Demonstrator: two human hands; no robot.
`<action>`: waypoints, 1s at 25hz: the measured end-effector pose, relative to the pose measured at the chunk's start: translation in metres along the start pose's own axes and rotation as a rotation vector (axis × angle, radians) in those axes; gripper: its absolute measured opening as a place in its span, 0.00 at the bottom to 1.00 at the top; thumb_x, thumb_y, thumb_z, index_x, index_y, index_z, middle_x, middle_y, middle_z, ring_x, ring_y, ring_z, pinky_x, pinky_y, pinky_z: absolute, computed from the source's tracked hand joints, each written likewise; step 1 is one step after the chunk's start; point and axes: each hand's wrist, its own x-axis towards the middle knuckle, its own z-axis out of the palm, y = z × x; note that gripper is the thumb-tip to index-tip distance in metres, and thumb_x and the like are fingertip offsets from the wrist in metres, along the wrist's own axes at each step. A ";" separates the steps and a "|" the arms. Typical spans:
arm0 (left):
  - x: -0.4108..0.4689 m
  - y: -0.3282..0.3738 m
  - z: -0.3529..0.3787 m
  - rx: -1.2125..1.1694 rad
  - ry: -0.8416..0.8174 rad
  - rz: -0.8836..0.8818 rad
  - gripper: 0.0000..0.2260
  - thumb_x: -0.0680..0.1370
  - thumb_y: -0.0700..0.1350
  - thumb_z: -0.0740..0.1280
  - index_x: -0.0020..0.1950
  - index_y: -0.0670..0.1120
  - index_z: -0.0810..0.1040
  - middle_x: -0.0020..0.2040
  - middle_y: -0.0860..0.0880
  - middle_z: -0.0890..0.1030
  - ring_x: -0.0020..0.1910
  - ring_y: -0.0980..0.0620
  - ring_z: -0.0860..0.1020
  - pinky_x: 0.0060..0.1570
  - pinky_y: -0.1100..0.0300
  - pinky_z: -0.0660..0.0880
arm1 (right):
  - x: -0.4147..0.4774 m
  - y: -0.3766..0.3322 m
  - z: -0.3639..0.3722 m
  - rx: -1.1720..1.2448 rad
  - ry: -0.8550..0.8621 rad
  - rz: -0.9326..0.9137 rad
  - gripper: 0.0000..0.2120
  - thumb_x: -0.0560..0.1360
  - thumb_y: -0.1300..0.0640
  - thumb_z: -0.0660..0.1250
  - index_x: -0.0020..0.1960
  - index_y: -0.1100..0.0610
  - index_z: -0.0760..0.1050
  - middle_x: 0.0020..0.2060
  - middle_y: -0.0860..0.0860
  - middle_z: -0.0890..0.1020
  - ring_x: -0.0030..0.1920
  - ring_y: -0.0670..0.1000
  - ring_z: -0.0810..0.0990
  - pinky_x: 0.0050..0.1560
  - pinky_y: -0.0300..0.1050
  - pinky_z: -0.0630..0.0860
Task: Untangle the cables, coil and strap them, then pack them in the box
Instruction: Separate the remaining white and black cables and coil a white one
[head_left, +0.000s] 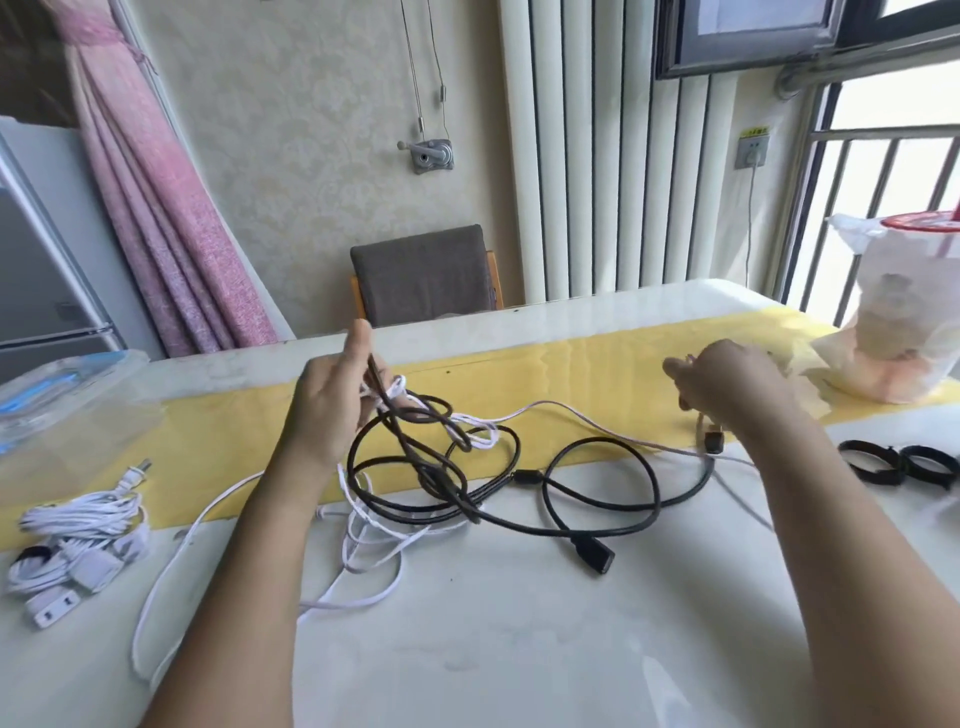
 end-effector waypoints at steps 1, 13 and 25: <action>0.000 0.005 0.002 -0.031 0.066 0.008 0.27 0.80 0.60 0.55 0.25 0.48 0.73 0.25 0.44 0.79 0.29 0.43 0.69 0.28 0.65 0.66 | 0.000 0.000 0.004 -0.161 0.030 0.030 0.18 0.77 0.47 0.61 0.50 0.62 0.77 0.49 0.59 0.78 0.51 0.61 0.76 0.44 0.47 0.71; -0.029 0.037 0.024 -0.307 -0.477 -0.030 0.16 0.64 0.52 0.60 0.19 0.51 0.59 0.15 0.46 0.59 0.16 0.51 0.68 0.23 0.66 0.63 | -0.038 -0.051 0.073 0.377 -0.727 -0.786 0.14 0.81 0.46 0.56 0.56 0.51 0.78 0.48 0.46 0.81 0.51 0.43 0.76 0.59 0.44 0.69; -0.004 0.006 -0.015 0.526 0.132 0.292 0.26 0.73 0.66 0.63 0.26 0.47 0.78 0.22 0.43 0.71 0.22 0.52 0.67 0.30 0.62 0.65 | -0.013 -0.014 -0.004 0.332 -0.263 -0.752 0.07 0.72 0.49 0.70 0.36 0.46 0.82 0.37 0.48 0.80 0.36 0.48 0.76 0.41 0.43 0.69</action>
